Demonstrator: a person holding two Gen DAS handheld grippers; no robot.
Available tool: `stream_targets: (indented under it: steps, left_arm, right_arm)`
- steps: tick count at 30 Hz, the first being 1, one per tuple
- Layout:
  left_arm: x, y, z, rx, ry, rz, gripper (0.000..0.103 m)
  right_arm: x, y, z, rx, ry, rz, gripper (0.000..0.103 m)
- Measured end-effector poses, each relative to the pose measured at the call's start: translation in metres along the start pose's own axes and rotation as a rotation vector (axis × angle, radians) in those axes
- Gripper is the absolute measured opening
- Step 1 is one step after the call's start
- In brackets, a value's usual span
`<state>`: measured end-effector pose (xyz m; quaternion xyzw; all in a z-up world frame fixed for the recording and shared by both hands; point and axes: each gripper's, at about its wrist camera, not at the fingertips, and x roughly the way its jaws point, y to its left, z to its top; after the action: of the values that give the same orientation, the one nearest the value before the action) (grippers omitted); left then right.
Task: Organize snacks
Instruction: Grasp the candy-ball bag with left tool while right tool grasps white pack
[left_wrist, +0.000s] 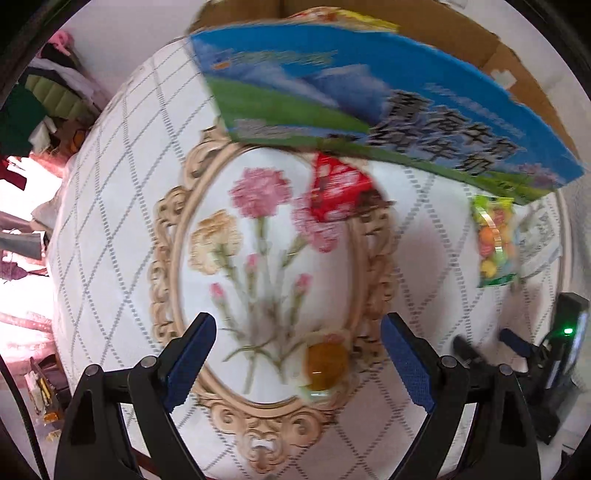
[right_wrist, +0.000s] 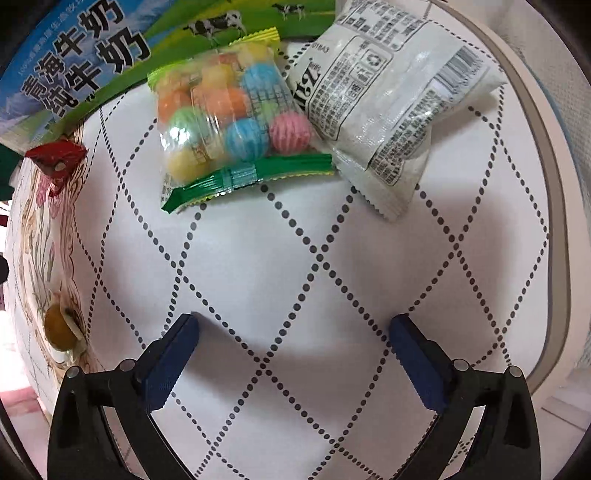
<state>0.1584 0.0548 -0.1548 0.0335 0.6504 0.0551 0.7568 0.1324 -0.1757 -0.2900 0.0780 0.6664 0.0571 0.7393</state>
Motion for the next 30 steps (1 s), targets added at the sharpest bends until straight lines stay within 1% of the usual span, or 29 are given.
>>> stream_targets:
  steps: [1, 2, 3, 4, 5, 8, 10, 11, 13, 15, 17, 19, 20, 21, 23, 25, 28, 30]
  left_arm:
    - [-0.002, -0.009, 0.0, 0.01, 0.002, -0.011, 0.091]
    - [-0.004, -0.019, 0.001, 0.022, 0.004, -0.028, 0.091]
    - [-0.005, -0.025, 0.001, 0.028, 0.007, -0.038, 0.091]
    - [-0.006, -0.034, 0.002, 0.036, 0.009, -0.049, 0.091]
    - [-0.007, -0.043, 0.004, 0.042, 0.008, -0.058, 0.091]
    - [-0.011, -0.065, 0.009, 0.061, 0.009, -0.066, 0.091]
    - [-0.013, -0.079, 0.013, 0.074, 0.007, -0.065, 0.091]
    - [-0.013, -0.086, 0.015, 0.082, 0.007, -0.058, 0.091]
    - [-0.012, -0.097, 0.021, 0.097, 0.01, -0.039, 0.091]
    - [-0.009, -0.105, 0.026, 0.103, 0.015, -0.029, 0.091]
    - [-0.006, -0.113, 0.029, 0.101, 0.032, -0.024, 0.091]
    - [-0.004, -0.122, 0.033, 0.096, 0.052, -0.033, 0.091]
    - [-0.003, -0.127, 0.035, 0.095, 0.061, -0.042, 0.091]
    - [-0.004, -0.126, 0.041, 0.095, 0.065, -0.055, 0.091]
    - [-0.001, -0.137, 0.048, 0.1, 0.074, -0.076, 0.091]
    - [0.003, -0.154, 0.05, 0.11, 0.087, -0.111, 0.091]
    - [0.011, -0.179, 0.054, 0.112, 0.13, -0.163, 0.091]
    - [0.018, -0.195, 0.056, 0.115, 0.154, -0.181, 0.091]
  right_arm:
    - [-0.001, 0.0, 0.002, -0.032, 0.028, 0.009, 0.103]
    - [-0.004, -0.002, 0.003, -0.041, 0.038, 0.021, 0.102]
    - [-0.014, -0.009, 0.002, -0.024, 0.024, 0.032, 0.091]
    - [-0.026, -0.017, 0.002, 0.008, -0.007, 0.047, 0.084]
    - [-0.036, -0.025, 0.004, 0.039, -0.036, 0.07, 0.07]
    - [-0.072, -0.064, 0.013, 0.219, -0.167, 0.158, 0.068]
    - [-0.083, -0.083, 0.024, 0.321, -0.228, 0.206, 0.068]
    - [-0.083, -0.091, 0.033, 0.363, -0.246, 0.225, 0.068]
    - [-0.076, -0.096, 0.053, 0.412, -0.243, 0.255, 0.068]
    - [-0.068, -0.094, 0.07, 0.445, -0.242, 0.244, 0.068]
    - [-0.06, -0.087, 0.084, 0.449, -0.239, 0.193, 0.068]
    - [-0.053, -0.084, 0.093, 0.421, -0.221, 0.131, 0.068]
    - [-0.053, -0.084, 0.093, 0.408, -0.227, 0.12, 0.065]
    - [-0.055, -0.084, 0.092, 0.387, -0.228, 0.118, 0.062]
    - [-0.059, -0.086, 0.088, 0.327, -0.213, 0.109, 0.055]
    - [-0.065, -0.095, 0.078, 0.282, -0.186, 0.094, 0.055]
    - [-0.069, -0.107, 0.062, 0.226, -0.149, 0.06, 0.055]
    - [-0.073, -0.114, 0.05, 0.191, -0.122, 0.039, 0.055]
